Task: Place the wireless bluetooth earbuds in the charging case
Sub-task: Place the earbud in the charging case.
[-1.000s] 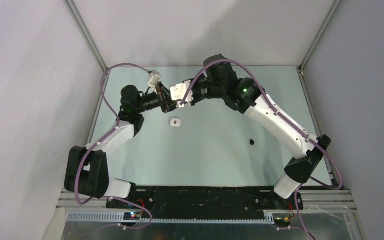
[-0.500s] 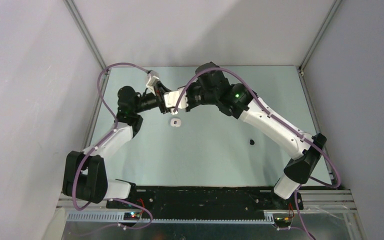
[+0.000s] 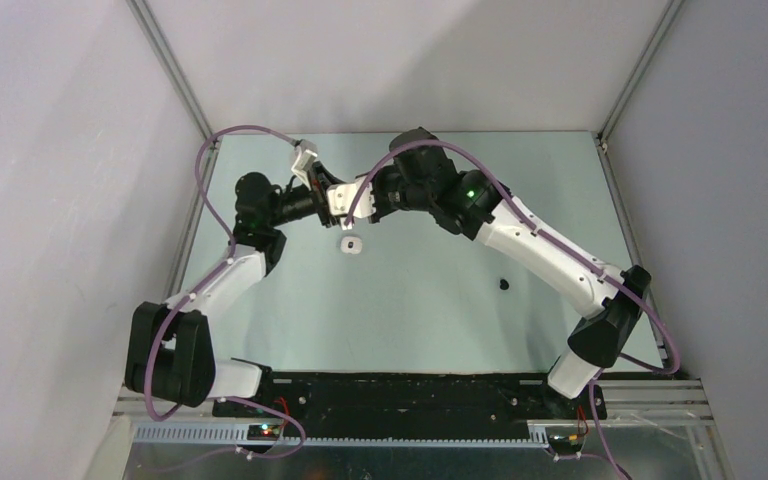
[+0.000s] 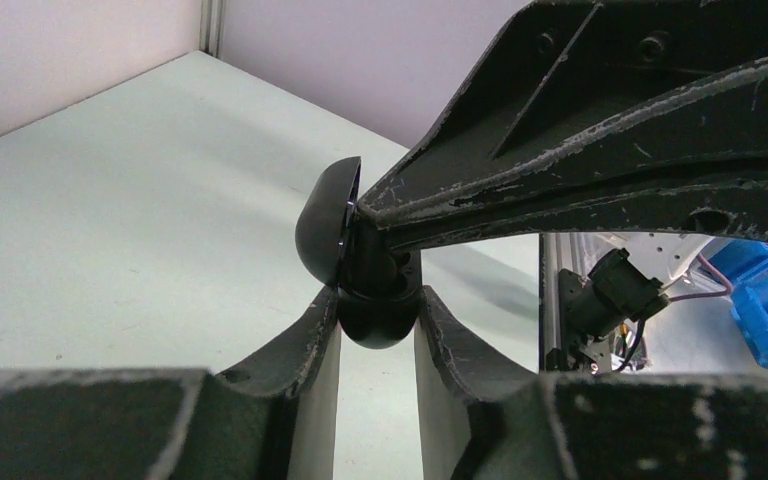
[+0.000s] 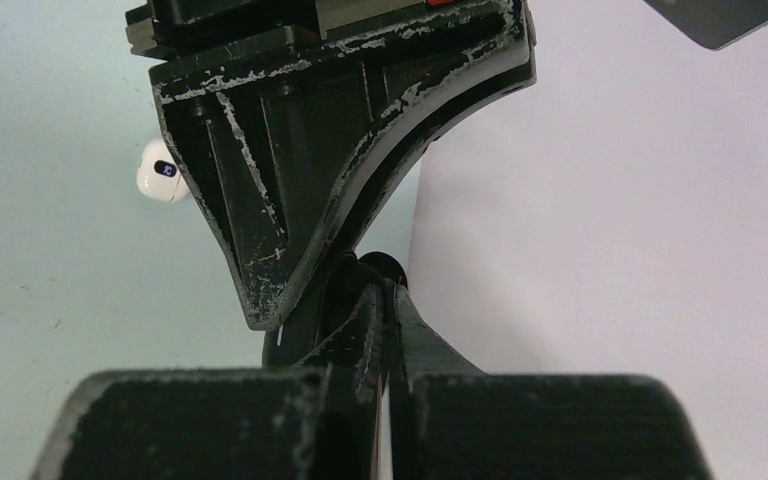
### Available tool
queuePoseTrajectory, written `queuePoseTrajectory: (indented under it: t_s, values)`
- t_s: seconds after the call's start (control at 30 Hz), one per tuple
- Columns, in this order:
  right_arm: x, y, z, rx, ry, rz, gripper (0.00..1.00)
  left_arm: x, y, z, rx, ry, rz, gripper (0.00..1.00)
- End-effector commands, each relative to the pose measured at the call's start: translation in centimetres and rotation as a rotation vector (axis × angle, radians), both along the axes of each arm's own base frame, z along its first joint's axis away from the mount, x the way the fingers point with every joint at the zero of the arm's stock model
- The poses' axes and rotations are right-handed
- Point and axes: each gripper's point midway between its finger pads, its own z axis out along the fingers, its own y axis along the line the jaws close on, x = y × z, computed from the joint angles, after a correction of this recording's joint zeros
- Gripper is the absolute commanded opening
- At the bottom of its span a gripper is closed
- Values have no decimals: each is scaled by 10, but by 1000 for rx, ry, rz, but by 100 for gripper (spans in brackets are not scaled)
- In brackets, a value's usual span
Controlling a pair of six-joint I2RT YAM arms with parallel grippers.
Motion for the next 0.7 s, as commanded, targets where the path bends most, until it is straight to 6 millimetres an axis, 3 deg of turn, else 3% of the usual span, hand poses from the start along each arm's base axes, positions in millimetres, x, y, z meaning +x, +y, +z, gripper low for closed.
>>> queuePoseTrajectory:
  t_s: [0.0,0.57,0.67]
  values:
    - [-1,-11,21,33,-41,-23,0,-5,-1,22,-28,-83,-3,0]
    - [-12,-12,7,41,76,-29,0,-2,-1,28,-42,-84,5,0]
    - [-9,-12,9,53,80,-54,10,-2,-1,27,-41,-85,3,0]
